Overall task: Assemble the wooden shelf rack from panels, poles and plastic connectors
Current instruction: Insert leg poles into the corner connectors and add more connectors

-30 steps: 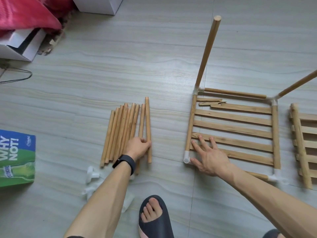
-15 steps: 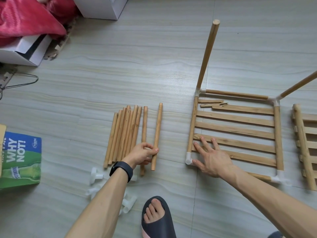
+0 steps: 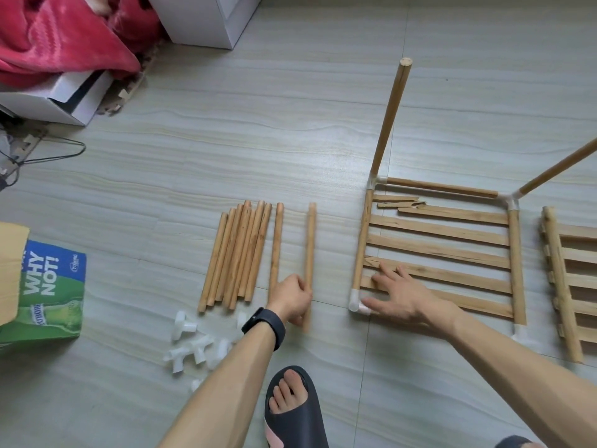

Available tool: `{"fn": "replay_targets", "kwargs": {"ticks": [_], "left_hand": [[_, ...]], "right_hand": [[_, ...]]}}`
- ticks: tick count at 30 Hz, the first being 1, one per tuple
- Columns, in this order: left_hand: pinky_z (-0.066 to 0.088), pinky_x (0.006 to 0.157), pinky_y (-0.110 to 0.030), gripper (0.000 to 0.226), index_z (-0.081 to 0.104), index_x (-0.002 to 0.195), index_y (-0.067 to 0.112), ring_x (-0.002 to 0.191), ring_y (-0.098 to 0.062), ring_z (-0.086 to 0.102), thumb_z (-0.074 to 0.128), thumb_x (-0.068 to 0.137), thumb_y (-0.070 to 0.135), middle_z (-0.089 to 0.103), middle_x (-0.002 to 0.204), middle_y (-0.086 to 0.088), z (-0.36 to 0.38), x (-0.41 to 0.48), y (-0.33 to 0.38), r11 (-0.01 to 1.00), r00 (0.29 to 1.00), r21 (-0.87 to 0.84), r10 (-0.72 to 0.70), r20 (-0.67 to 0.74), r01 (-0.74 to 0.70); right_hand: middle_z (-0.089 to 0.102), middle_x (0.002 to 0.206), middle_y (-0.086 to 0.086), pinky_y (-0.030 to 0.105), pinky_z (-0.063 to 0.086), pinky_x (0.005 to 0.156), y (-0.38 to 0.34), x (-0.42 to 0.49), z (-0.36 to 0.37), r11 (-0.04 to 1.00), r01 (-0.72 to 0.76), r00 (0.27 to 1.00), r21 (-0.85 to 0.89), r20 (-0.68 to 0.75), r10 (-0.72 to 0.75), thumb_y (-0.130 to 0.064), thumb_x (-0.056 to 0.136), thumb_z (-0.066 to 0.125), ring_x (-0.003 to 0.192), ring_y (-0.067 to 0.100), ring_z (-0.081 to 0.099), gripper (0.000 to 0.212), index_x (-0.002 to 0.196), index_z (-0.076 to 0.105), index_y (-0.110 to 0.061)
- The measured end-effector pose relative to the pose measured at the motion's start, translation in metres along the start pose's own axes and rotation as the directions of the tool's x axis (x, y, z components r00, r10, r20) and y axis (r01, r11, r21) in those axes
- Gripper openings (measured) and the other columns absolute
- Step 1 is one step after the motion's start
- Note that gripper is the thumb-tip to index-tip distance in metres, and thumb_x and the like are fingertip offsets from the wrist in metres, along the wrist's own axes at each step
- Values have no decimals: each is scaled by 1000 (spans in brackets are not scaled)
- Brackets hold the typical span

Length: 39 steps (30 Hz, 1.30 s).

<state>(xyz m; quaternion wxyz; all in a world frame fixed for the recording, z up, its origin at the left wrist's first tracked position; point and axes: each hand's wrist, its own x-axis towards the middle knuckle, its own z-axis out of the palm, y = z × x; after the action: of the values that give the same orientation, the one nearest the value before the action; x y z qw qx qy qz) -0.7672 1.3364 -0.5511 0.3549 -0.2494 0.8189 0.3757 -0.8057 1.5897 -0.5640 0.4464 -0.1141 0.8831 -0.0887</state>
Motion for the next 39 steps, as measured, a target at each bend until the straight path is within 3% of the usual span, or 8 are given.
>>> {"fn": "replay_targets", "kwargs": {"ticks": [5,12,17,25,30,32,35,39], "left_hand": [[53,83,-38,30,53,116,15,106,-31,63,56,98,40,66,115,-9,-3,12,-18,889,965,448,25,-263,99],[44,95,-47,48,43,135,8,126,-36,46,57,94,27,48,141,-19,-50,27,-34,832,791,472,69,-608,291],[47,92,-46,40,43,136,2,122,-39,53,46,97,7,49,137,-21,-73,39,-52,850,826,381,-107,-553,365],[45,82,-42,31,47,128,6,111,-39,58,49,98,13,54,129,-19,-78,27,-47,894,844,372,-13,-537,250],[41,71,-31,31,52,133,21,95,-21,58,52,103,29,57,117,-5,-61,-4,-11,872,821,429,416,-391,-237],[46,73,-32,28,56,129,28,100,-20,58,56,101,31,58,113,1,-42,-18,3,769,778,478,579,-242,-424],[55,73,-41,27,51,128,38,97,-17,59,55,101,39,54,111,8,-3,-33,20,628,731,543,681,-37,-558],[54,80,-35,33,49,129,43,106,-14,59,56,98,48,54,117,10,41,-40,29,681,760,469,649,-34,-562]], "right_hand": [[-18,168,-4,51,9,127,4,-5,4,991,14,999,-133,31,-10,-85,87,35,155,32,-15,101,164,3,-27],[-18,169,-2,50,10,125,2,-4,-9,966,39,995,-257,98,-14,-85,88,32,156,35,-10,100,163,1,-27],[-19,168,-2,50,10,126,4,-2,-7,959,43,995,-281,102,-15,-86,87,31,156,34,-12,101,163,0,-28],[-17,169,-3,48,5,126,10,3,-3,975,34,996,-222,93,-13,-88,85,33,156,33,-11,102,163,3,-29],[31,165,5,43,27,123,-4,-9,-16,983,29,999,181,-50,-21,-89,80,45,150,30,32,102,158,34,-24],[60,142,7,42,47,109,-14,-25,-21,800,93,985,593,-172,13,-93,67,56,125,22,61,106,148,48,-25],[69,102,9,32,60,74,-24,-53,-23,314,234,953,920,-281,115,-80,72,69,76,15,70,76,119,67,-20],[59,62,4,33,56,59,-11,-89,-19,257,330,843,908,-406,352,-49,96,64,55,18,61,45,88,75,-6]]}}
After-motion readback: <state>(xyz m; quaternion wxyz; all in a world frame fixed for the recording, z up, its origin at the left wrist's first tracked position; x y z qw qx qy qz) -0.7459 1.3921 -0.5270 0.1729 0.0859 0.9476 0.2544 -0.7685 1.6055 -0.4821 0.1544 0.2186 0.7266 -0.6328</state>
